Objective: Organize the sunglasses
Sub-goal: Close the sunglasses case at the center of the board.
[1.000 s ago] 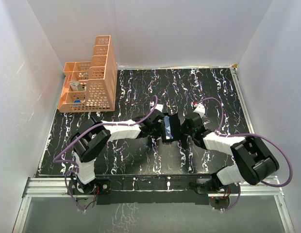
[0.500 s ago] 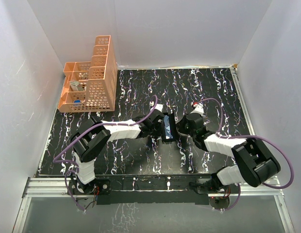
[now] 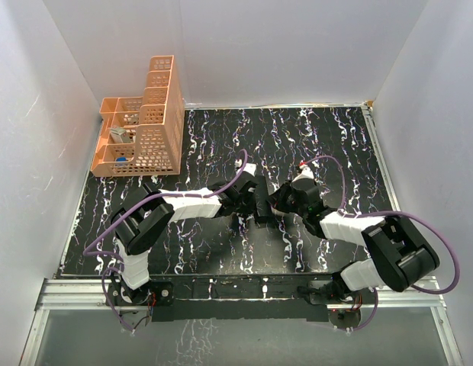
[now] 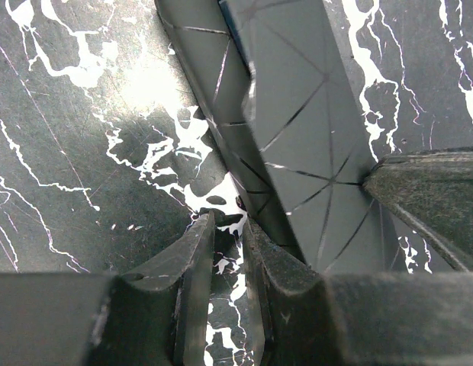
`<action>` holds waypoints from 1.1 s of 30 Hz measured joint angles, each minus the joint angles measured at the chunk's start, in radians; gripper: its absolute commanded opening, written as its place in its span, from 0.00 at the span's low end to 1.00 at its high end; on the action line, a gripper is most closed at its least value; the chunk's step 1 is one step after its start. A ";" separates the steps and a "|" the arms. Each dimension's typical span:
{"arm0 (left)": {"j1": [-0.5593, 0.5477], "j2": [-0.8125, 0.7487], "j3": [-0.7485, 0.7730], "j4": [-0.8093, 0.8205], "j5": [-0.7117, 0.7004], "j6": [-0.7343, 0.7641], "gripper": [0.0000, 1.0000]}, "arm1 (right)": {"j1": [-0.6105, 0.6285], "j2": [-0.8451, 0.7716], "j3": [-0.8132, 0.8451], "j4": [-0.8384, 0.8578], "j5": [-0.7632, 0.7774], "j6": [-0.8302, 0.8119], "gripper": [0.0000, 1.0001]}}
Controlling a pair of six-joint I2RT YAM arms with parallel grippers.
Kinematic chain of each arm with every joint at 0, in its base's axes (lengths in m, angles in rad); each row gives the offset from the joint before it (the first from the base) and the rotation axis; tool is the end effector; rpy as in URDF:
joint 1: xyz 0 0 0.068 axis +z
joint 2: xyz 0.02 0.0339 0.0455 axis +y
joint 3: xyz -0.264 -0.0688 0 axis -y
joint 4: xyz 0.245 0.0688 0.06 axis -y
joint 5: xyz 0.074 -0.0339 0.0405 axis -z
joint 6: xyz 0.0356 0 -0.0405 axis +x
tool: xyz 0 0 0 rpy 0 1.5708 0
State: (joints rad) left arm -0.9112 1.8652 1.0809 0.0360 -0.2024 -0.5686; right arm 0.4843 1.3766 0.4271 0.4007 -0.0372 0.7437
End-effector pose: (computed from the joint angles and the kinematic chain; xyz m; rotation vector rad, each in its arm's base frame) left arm 0.2460 -0.3055 0.1615 0.2987 2.3385 -0.5159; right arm 0.2241 0.1194 0.1511 0.2637 2.2006 0.7496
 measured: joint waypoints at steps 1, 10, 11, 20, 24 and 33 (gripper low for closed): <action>0.000 0.000 0.000 0.000 0.000 0.000 0.21 | 0.000 0.004 0.000 0.004 -0.005 0.002 0.00; 0.000 0.000 0.000 0.000 0.000 0.000 0.21 | 0.012 0.051 -0.005 0.076 -0.031 0.022 0.00; 0.000 0.000 0.000 0.000 0.000 0.000 0.21 | 0.015 0.061 -0.005 0.093 -0.032 0.024 0.00; 0.000 0.000 0.000 -0.002 0.000 0.000 0.21 | 0.028 0.085 -0.005 0.134 -0.032 0.025 0.00; 0.000 0.000 0.000 -0.002 -0.001 0.000 0.21 | 0.035 0.098 0.005 0.140 -0.034 0.022 0.00; 0.000 -0.003 0.004 -0.020 -0.024 0.000 0.22 | 0.053 0.144 0.042 0.143 -0.048 0.018 0.00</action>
State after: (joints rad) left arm -0.9112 1.8626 1.0847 0.0162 -0.2264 -0.5682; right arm 0.5377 1.5204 0.4686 0.5434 -0.0853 0.7616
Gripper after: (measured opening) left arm 0.215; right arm 0.005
